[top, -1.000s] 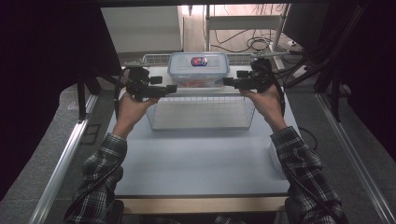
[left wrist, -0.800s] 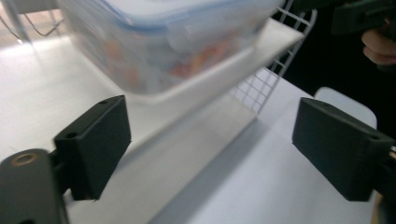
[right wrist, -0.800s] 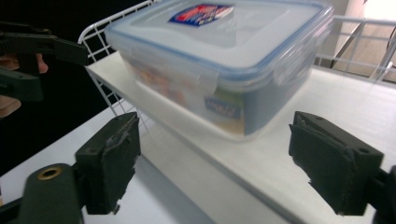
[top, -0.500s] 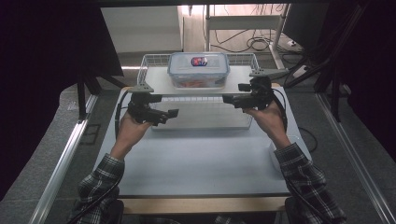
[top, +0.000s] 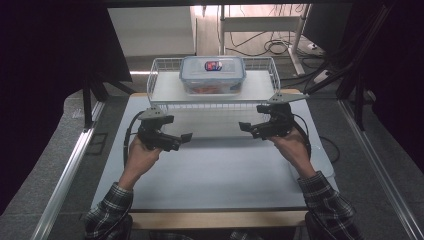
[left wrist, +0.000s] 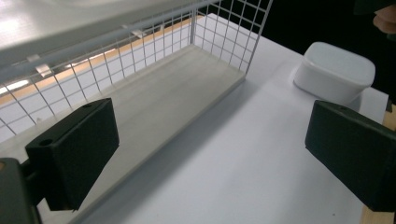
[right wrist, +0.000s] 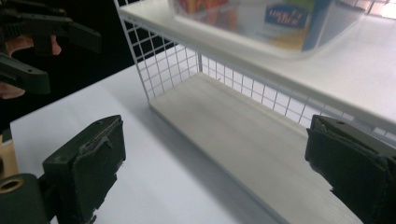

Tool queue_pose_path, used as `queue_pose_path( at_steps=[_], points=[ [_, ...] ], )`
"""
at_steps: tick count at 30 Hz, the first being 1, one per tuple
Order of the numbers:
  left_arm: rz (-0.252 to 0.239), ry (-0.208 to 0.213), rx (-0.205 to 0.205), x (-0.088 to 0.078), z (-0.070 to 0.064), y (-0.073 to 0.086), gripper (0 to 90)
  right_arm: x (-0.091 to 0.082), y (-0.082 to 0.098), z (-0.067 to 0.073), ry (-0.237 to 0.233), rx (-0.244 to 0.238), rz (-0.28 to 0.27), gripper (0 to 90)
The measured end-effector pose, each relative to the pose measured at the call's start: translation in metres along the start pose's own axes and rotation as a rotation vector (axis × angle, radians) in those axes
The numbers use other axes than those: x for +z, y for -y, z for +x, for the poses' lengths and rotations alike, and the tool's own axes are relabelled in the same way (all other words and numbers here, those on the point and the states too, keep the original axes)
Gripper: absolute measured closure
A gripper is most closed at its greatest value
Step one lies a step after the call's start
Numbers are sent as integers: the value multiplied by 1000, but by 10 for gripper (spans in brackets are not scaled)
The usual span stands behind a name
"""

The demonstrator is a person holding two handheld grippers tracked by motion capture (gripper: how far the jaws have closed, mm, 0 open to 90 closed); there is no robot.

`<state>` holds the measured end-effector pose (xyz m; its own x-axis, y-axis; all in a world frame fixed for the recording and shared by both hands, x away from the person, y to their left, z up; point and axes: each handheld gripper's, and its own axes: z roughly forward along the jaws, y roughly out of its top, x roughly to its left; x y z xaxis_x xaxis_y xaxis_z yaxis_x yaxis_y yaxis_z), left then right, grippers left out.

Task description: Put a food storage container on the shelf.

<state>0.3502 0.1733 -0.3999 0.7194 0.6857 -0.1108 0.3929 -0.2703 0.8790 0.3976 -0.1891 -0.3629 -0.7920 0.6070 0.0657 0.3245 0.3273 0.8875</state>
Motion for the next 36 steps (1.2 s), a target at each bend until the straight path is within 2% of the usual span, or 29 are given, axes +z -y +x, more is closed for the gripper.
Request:
queue_pose_path(
  at_steps=[3, 11, 14, 20, 25, 29, 32, 36],
  points=[
    [18, -12, 13, 1, -6, 10, 29, -2, 8, 3, 3, -11, 8, 46],
    [19, -23, 13, 2, -13, 33, 26, -5, 31, 5, 3, -11, 41, 41],
    [31, -32, 20, 2, -16, 40, 19, -7, 40, 9, 7, -2, 27, 25],
    [49, -15, 21, 5, -25, 57, 10, -10, 56, 18, 16, -7, 46, 0],
    [57, -46, 39, 6, -33, 69, 12, -12, 70, 24, 2, 4, 45, 0],
    [54, -59, 51, 5, -38, 79, 13, -14, 80, 27, 15, 6, 44, 0],
    [64, -66, 47, 4, -40, 88, 12, -14, 87, 30, 27, 20, 41, 8],
    [73, -73, 30, 0, -39, 100, 12, -12, 97, 34, 36, 9, 52, 10]
  ],
)
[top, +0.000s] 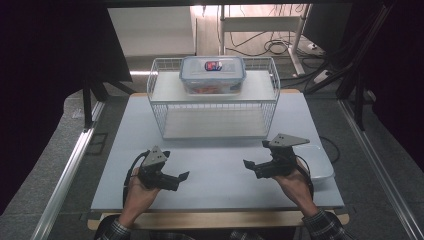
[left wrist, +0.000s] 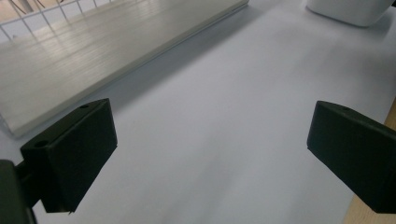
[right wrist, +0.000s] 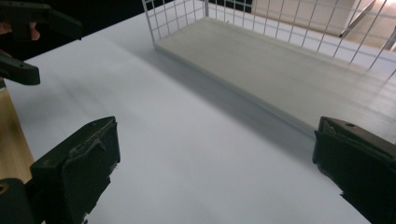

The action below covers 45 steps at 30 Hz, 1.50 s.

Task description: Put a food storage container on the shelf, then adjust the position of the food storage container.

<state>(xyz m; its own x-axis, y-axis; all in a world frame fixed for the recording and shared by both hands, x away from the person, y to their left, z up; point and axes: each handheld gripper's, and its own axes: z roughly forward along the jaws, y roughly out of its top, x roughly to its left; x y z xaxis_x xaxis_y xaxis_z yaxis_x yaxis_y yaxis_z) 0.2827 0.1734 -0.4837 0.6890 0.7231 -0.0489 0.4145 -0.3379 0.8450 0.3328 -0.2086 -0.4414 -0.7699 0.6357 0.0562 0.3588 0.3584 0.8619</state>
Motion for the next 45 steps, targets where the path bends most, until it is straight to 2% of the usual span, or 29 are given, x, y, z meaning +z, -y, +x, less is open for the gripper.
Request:
queue_pose_path(
  at_steps=[3, 9, 11, 14, 18, 23, 26, 28, 30, 32, 35, 37, 38, 40, 45],
  points=[
    [1, -8, -9, -1, -1, 10, 14, 1, 8, 2, 10, -4, 13, 21],
    [14, -24, 15, 1, -4, 20, 23, 3, 24, 3, 41, -18, 44, 49],
    [23, -17, 10, 2, -4, 23, 23, 5, 30, 3, 39, -19, 67, 49],
    [40, -28, 20, 3, -5, 27, 24, 9, 36, 4, 34, -21, 106, 49],
    [46, -39, 23, 3, -5, 29, 25, 11, 39, 3, 36, -15, 128, 49],
    [28, -36, 6, 1, -3, 30, 26, 11, 40, 0, 53, -8, 131, 35],
    [29, -36, 8, 1, -3, 30, 26, 8, 37, -1, 65, -1, 107, 3],
    [33, -34, 10, 2, -2, 30, 27, 4, 33, -2, 78, 12, 88, 1],
    [33, -34, 10, 3, -2, 30, 28, -1, 31, -5, 103, 17, 96, 5],
    [31, -36, 12, 2, -3, 30, 29, -6, 30, -10, 130, 10, 110, 52],
    [30, -38, 11, 2, -3, 29, 30, -14, 30, -21, 179, 48, 122, 136],
    [31, -38, 8, 2, -2, 30, 31, -21, 30, -30, 213, 64, 125, 248],
    [31, -38, 7, 2, -2, 30, 32, -26, 30, -35, 219, 74, 120, 339],
    [31, -38, 6, 2, -2, 30, 33, -33, 32, -43, 211, 80, 127, 463],
    [28, -41, 7, 2, -1, 30, 34, -52, 37, -62, 264, 86, 143, 701]
  ],
)
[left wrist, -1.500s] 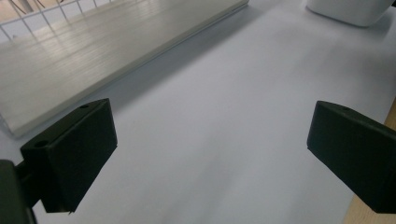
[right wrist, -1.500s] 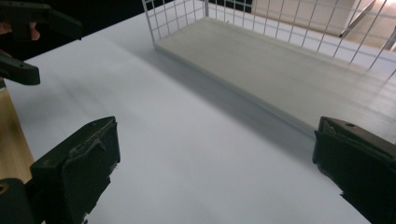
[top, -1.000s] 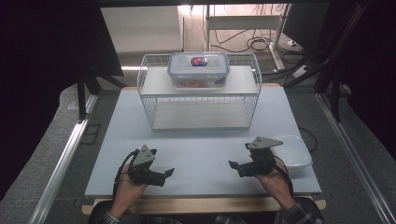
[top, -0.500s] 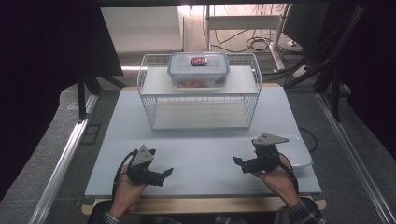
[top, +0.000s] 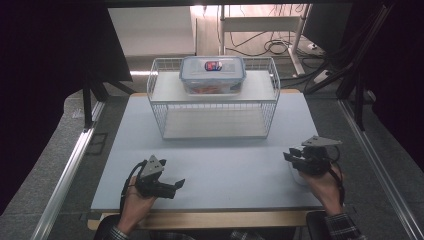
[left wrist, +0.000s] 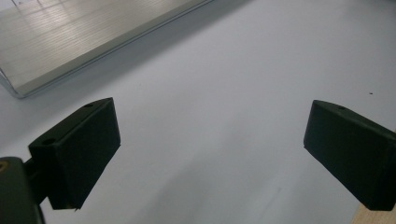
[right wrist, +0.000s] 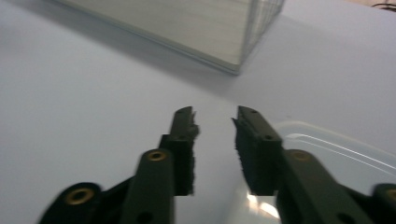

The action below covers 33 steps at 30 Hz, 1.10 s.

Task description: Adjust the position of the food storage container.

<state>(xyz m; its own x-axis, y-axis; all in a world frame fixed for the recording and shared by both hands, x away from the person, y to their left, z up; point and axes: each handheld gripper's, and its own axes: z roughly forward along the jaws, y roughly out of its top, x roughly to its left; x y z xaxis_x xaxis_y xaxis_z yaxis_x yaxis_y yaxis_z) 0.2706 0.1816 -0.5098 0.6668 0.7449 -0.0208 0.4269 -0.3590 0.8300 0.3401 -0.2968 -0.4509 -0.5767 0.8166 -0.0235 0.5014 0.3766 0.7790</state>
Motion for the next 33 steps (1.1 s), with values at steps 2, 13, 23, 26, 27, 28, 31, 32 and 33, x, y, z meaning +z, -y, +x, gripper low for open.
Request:
queue_pose_path(
  at_steps=[2, 13, 23, 26, 27, 28, 31, 32, 33],
  points=[
    [-5, 1, 0, 0, 0, 0, 34, -7, 2, -10, 18, -1, -9, 778],
    [-10, 5, 10, 1, -1, -1, 36, -36, 18, -59, 174, 113, -27, 896],
    [-12, -1, 15, 1, -2, -2, 38, -41, 38, -85, 284, 183, 49, 895],
    [-11, 0, 20, 2, -3, -2, 39, -38, 42, -90, 295, 195, 75, 895],
    [-10, 0, 22, 2, -3, -2, 39, -36, 44, -91, 292, 200, 85, 895],
    [-9, 0, 23, 2, -3, -2, 39, -35, 45, -92, 288, 203, 93, 895],
    [-11, 0, 26, 1, -3, -2, 39, -33, 46, -91, 279, 213, 92, 895],
    [-12, 0, 27, 1, -3, -2, 39, -33, 46, -91, 274, 211, 93, 895],
    [-11, 0, 27, 1, -4, -2, 39, -32, 45, -90, 260, 215, 89, 895]
  ],
)
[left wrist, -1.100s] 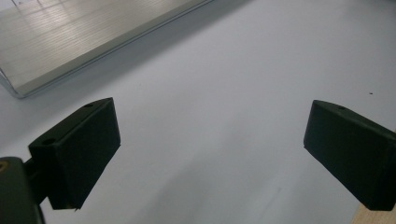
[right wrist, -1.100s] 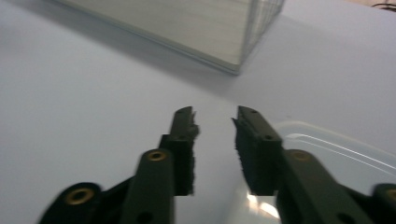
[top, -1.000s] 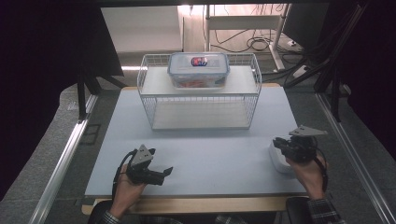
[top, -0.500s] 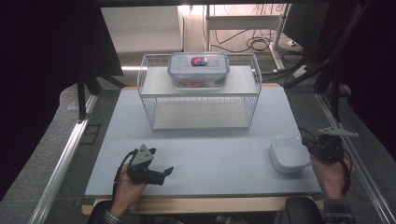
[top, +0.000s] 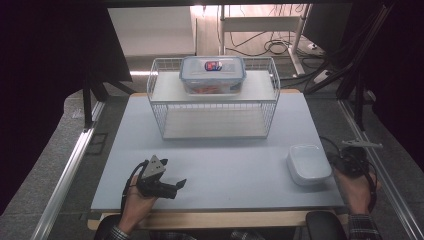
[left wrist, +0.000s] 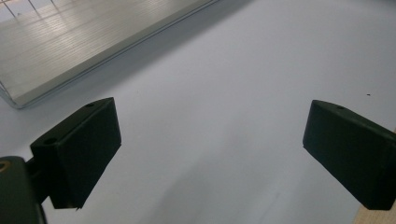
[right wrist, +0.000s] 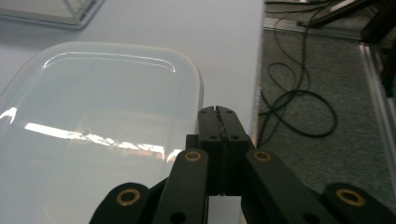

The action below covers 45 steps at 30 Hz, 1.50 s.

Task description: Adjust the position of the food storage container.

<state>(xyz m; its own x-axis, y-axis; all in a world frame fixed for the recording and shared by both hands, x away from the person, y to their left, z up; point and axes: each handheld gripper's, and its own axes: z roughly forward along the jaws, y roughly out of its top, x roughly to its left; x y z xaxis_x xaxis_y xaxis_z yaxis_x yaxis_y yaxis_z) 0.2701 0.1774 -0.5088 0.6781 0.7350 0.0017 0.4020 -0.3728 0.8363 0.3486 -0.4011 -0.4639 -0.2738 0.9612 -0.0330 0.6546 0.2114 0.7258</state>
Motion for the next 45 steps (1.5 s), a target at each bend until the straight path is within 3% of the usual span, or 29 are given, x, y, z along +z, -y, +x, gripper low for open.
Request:
queue_pose_path(
  at_steps=[11, 21, 29, 32, 36, 41, 45],
  points=[
    [17, 4, 14, 2, -2, -1, 41, 13, -7, 39, -176, -24, 12, 895],
    [26, 6, 23, 4, -4, -1, 42, 21, -13, 80, -270, -88, 27, 894],
    [33, 9, 26, 6, -4, -1, 43, 31, -18, 121, -377, -149, 41, 895],
    [35, 8, 28, 6, -4, -1, 43, 33, -21, 134, -381, -188, 36, 894],
    [34, 8, 19, 5, -3, 0, 43, 19, -22, 131, -345, -208, -17, 895],
    [24, 5, 16, 3, -2, -1, 43, -3, -7, 130, -412, -178, -29, 894],
    [18, 11, 7, 3, 0, -2, 43, -22, 9, 138, -436, -200, -34, 894]
  ],
)
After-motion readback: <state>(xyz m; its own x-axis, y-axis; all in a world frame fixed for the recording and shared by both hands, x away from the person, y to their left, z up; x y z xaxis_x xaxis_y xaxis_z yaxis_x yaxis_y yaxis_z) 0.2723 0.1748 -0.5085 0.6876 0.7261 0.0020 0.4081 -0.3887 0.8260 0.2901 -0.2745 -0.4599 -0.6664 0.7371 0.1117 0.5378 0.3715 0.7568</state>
